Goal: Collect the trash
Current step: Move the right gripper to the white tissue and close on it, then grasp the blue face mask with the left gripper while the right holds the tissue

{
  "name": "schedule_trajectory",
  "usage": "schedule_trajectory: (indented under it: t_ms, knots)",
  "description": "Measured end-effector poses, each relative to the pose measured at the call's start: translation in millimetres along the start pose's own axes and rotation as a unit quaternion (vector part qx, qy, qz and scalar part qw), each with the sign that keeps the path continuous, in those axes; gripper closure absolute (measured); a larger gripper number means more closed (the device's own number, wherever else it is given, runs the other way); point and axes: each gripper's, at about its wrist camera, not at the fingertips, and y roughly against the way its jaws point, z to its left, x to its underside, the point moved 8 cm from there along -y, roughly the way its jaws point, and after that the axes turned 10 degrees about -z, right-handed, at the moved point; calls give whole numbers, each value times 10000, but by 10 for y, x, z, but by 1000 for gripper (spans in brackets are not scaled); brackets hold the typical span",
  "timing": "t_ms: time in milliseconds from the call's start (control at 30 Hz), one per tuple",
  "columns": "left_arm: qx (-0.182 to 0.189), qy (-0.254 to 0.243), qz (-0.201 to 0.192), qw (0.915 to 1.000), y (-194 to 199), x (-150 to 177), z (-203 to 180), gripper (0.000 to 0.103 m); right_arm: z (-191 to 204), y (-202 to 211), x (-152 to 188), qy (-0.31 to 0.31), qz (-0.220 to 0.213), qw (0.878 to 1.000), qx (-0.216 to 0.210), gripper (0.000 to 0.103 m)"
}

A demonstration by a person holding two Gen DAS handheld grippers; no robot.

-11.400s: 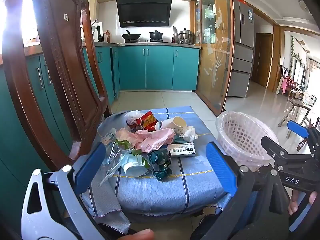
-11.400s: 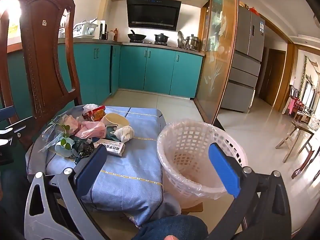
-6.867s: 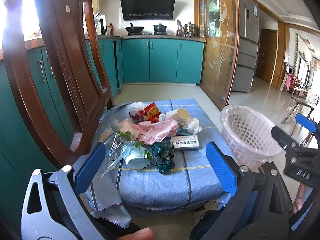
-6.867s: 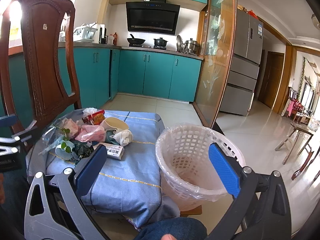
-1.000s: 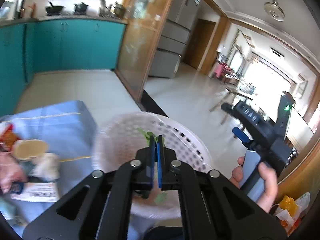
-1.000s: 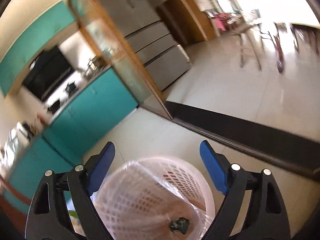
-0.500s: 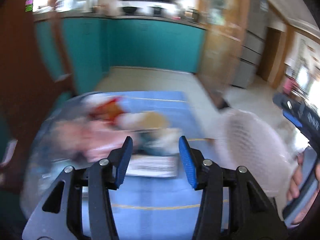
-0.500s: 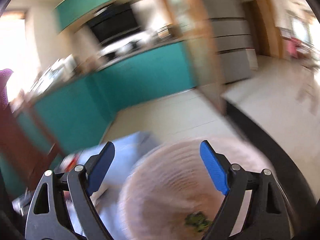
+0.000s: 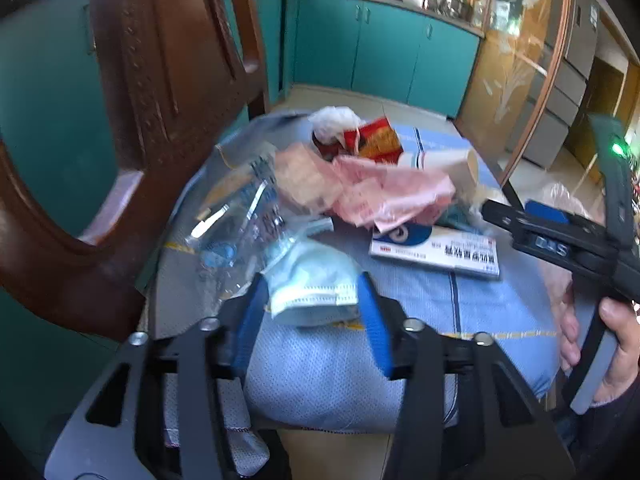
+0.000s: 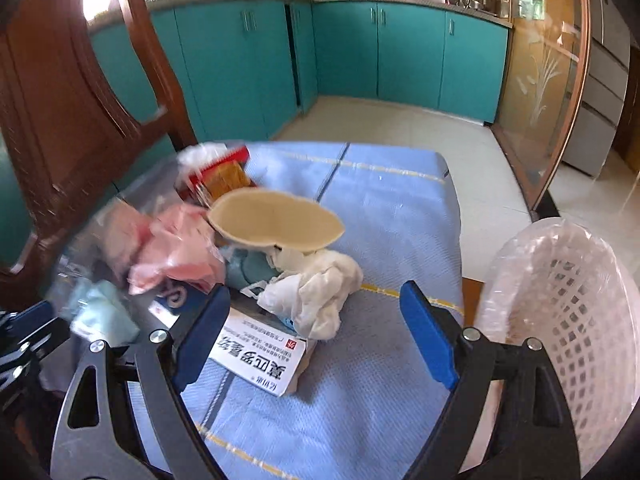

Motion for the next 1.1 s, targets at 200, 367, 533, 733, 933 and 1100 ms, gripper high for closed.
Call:
schedule_trajectory:
  t_ms: [200, 367, 533, 733, 933, 1100]
  knots:
    - [-18, -170, 135, 9998, -153, 80, -100, 42, 57, -202, 12, 42, 180, 9998, -79, 38]
    - [-115, -223, 275, 9993, -293, 168, -113, 46, 29, -209, 101, 7, 349, 9991, -254, 68]
    - [-173, -339, 90, 9992, -252, 125, -103, 85, -83, -114, 101, -62, 242, 9994, -245, 75]
    - [34, -305, -55, 9995, -143, 101, -187, 102, -251, 93, 29, -263, -87, 9995, -134, 75]
    - [327, -395, -289, 9983, 67, 24, -365, 102, -387, 284, -29, -427, -387, 9982, -168, 75]
    - [680, -496, -489, 9953, 227, -63, -549, 102, -439, 331, -18, -470, -427, 9979, -161, 75]
